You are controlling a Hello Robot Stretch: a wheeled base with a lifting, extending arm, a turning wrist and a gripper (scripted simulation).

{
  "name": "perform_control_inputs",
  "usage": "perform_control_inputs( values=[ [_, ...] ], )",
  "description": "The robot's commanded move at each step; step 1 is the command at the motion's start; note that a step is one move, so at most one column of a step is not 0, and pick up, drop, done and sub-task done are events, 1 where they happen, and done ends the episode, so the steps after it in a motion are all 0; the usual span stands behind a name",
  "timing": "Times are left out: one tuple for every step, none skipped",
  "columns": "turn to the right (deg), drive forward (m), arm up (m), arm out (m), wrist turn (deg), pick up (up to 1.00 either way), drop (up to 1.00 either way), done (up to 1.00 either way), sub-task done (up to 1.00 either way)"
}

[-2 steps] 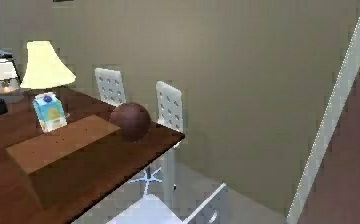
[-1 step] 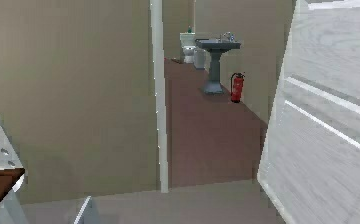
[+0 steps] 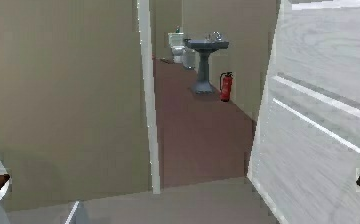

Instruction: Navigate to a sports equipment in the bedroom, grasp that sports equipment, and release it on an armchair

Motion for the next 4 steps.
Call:
perform_control_inputs(
  values=[
    [0.0, 0.05, 0.0, 0.0, 0.0, 0.0, 0.0, 0.0, 0.0],
    [-45.0, 0.0, 0.0, 0.0, 0.0, 0.0, 0.0, 0.0, 0.0],
    [-45.0, 0.0, 0.0, 0.0, 0.0, 0.0, 0.0, 0.0, 0.0],
    [-45.0, 0.0, 0.0, 0.0, 0.0, 0.0, 0.0, 0.0, 0.0]
  ],
)
